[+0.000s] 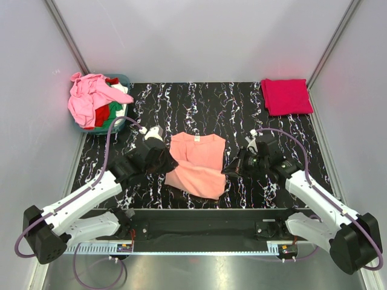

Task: Fold and stack the t-shirts
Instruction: Fold the tshirt

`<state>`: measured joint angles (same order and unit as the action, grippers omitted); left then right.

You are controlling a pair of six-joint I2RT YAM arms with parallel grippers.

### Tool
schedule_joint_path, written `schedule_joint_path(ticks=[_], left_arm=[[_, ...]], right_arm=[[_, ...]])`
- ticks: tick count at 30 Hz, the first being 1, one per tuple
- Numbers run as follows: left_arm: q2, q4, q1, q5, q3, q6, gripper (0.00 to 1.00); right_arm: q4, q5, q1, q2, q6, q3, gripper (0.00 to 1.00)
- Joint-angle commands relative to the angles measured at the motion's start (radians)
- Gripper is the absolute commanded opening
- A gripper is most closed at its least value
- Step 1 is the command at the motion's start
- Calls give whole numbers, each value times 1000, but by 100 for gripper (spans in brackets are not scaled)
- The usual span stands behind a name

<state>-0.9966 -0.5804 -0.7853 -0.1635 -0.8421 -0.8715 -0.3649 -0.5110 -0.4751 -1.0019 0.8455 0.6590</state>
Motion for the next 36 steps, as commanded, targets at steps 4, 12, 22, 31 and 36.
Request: schedule_joint_path(ticks=[4, 12, 22, 31, 36], left_arm=[[0, 31, 12, -11, -31, 26, 4], [-76, 19, 78, 12, -135, 95, 4], [-195, 59, 181, 116, -224, 178, 5], [-318, 94, 239, 202, -319, 232, 5], [-422, 96, 264, 232, -400, 267, 5]], right_arm=[[1, 57, -10, 2, -25, 51, 0], [-8, 95, -8, -138, -89, 186, 0], [14, 108, 16, -280, -121, 312, 0], [38, 74, 82, -372, -148, 364, 0], [47, 54, 124, -437, -169, 401, 0]])
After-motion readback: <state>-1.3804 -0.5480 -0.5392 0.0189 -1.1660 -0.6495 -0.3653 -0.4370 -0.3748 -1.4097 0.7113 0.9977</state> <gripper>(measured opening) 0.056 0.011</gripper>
